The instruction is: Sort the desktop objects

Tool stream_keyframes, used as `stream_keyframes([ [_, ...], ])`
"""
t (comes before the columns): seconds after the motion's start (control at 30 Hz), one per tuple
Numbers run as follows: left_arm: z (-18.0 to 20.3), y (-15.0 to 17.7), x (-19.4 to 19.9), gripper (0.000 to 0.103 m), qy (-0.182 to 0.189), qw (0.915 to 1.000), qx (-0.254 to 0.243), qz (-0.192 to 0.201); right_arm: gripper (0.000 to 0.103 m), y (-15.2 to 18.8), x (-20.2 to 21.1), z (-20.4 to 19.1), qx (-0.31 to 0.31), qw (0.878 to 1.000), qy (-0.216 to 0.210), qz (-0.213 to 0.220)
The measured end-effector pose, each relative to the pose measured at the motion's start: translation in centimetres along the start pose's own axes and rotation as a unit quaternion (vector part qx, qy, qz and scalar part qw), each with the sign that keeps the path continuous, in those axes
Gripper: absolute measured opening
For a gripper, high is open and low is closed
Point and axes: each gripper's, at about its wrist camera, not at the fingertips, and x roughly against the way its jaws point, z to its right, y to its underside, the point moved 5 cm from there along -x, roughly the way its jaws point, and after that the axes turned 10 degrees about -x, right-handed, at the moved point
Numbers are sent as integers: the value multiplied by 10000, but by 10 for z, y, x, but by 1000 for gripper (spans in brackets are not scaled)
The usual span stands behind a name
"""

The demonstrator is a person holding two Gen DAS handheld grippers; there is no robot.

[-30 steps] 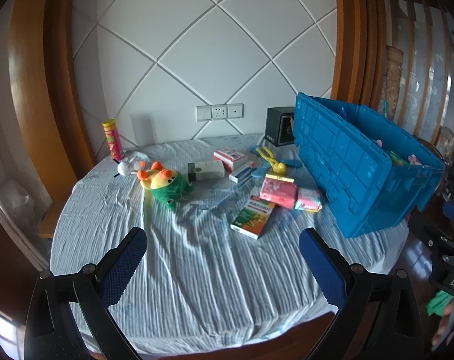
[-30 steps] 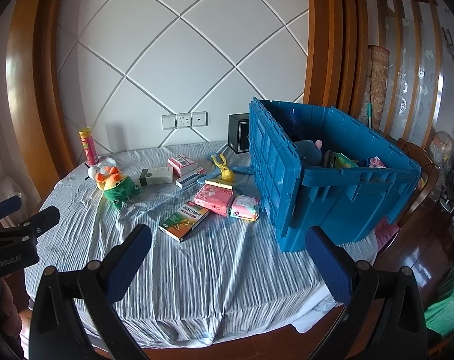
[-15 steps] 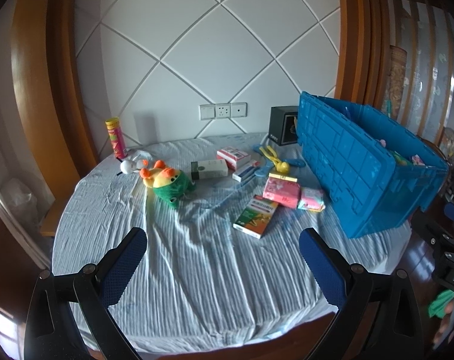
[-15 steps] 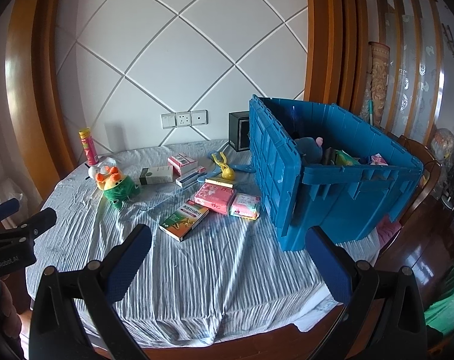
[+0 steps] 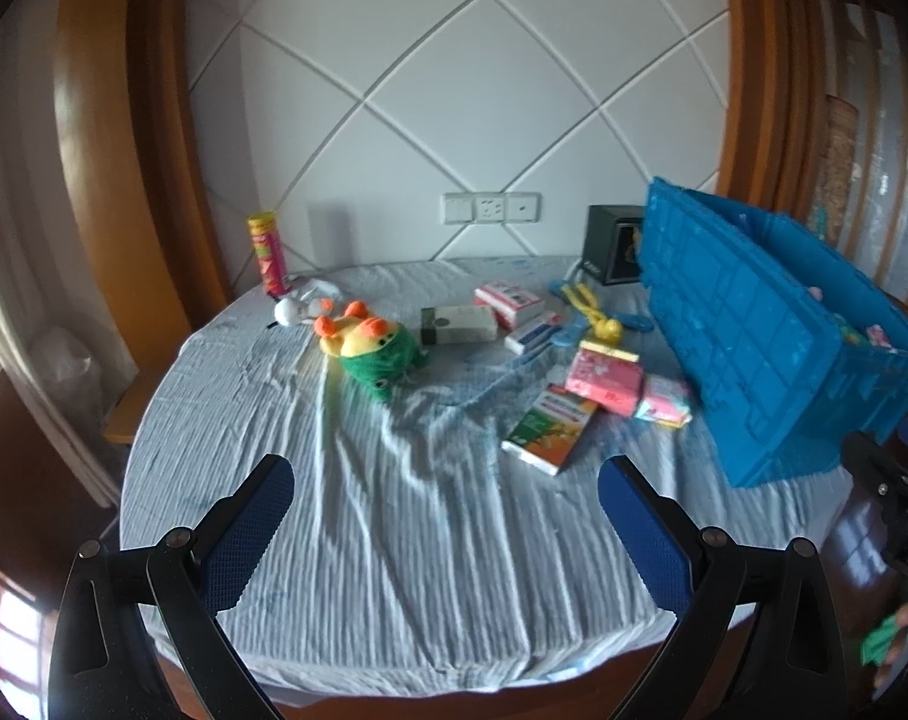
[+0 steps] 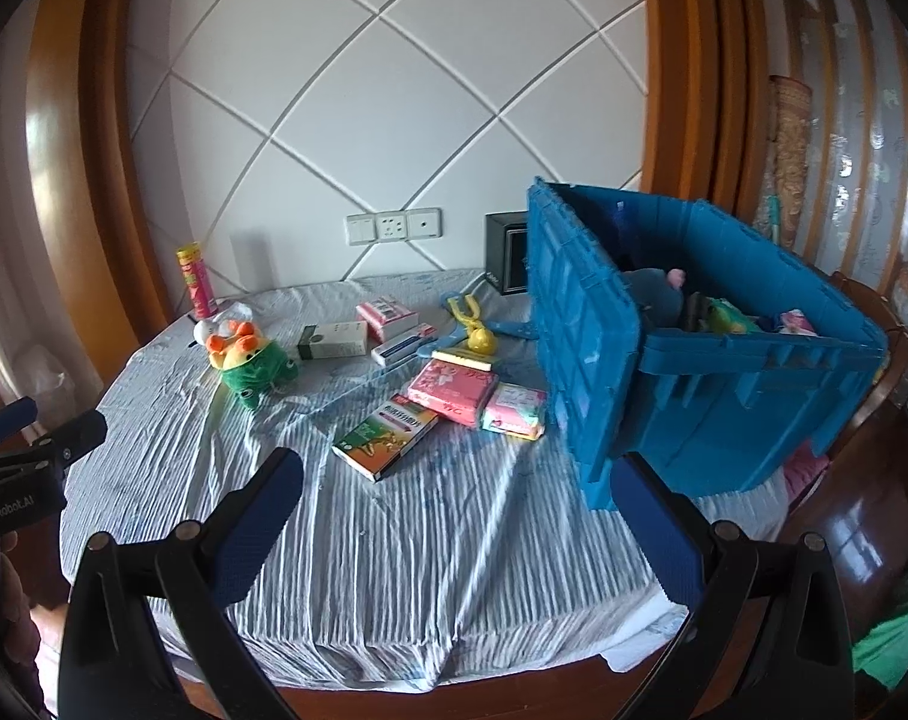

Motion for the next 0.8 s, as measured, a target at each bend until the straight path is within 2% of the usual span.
stream_keyframes([
  [0.17,-36,21,-30,103,-394,9978,225,-482,103,8,-42,-17,56,9987,-397,-302],
  [0.27,-64,27,-54,103,-490,9954,453,-691,103,14,-70,-37,108,9962,-612,-602],
  [0.37,-87,29,-80,103,-511,9937,556,-831,103,18,-98,-55,164,9949,-631,-771],
  [0.57,-121,17,-155,103,-202,9925,477,-1106,103,17,-162,-84,1,9926,-359,-1156],
  [0.7,-127,1,-209,103,19,9920,227,-1240,103,11,-209,-98,-224,9900,-38,-1390],
  [0.8,-125,-7,-249,103,147,9898,38,-1420,103,15,-238,-106,-296,9874,47,-1556],
])
